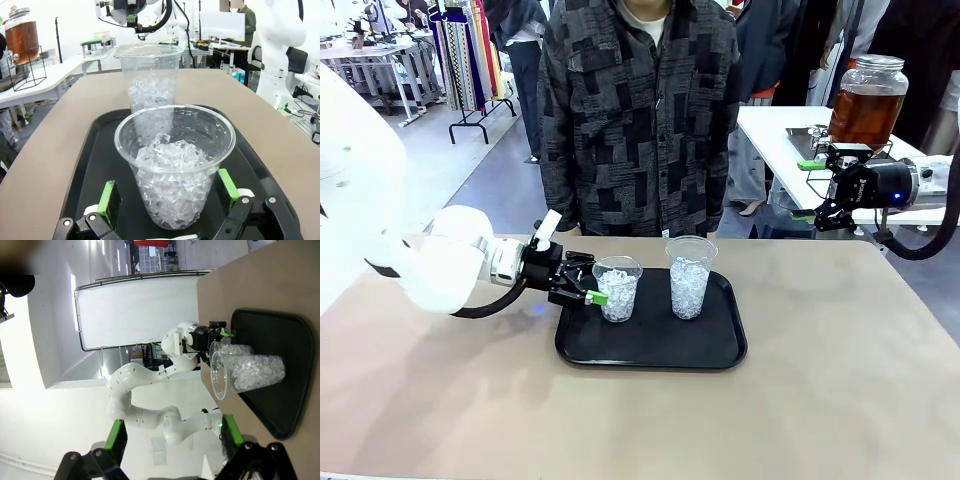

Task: Pour the drink into the iced cup.
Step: Pick up the iced cup indicated by the human and present it to them.

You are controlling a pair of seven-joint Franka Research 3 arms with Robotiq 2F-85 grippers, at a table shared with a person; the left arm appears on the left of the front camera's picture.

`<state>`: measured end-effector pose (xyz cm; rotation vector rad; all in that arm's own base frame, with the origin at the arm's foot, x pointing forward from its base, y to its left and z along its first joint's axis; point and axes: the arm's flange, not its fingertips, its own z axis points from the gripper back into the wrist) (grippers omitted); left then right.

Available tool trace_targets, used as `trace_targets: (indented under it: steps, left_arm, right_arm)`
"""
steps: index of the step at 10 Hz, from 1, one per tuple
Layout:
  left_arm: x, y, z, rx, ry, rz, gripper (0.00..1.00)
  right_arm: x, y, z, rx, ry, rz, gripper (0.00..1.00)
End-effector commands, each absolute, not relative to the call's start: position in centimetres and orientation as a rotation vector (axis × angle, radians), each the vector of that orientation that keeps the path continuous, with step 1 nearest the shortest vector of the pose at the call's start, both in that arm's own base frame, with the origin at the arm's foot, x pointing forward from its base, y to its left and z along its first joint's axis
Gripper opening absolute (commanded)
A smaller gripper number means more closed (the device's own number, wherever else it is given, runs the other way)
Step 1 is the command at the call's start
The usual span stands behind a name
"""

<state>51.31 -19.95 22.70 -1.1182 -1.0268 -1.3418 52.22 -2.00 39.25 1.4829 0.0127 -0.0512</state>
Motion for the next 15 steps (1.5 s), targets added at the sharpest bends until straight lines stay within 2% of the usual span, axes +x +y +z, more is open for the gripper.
trace_targets:
  steps: [1,8,15]
  left_arm:
    - [51.7,-20.9,22.8,-1.109,-1.025,-1.306,1.00]
    - [50.1,-22.4,21.9,-1.069,-1.040,-1.256,1.00]
    - [48.2,-23.3,21.7,-1.122,-1.070,-1.290,1.00]
  right_arm:
    - [52.3,-2.0,39.4,1.480,0.007,-0.052,1.00]
    - [52.3,-2.0,39.4,1.480,0.007,-0.052,1.00]
    - [52.3,-2.0,39.4,1.480,0.007,-0.052,1.00]
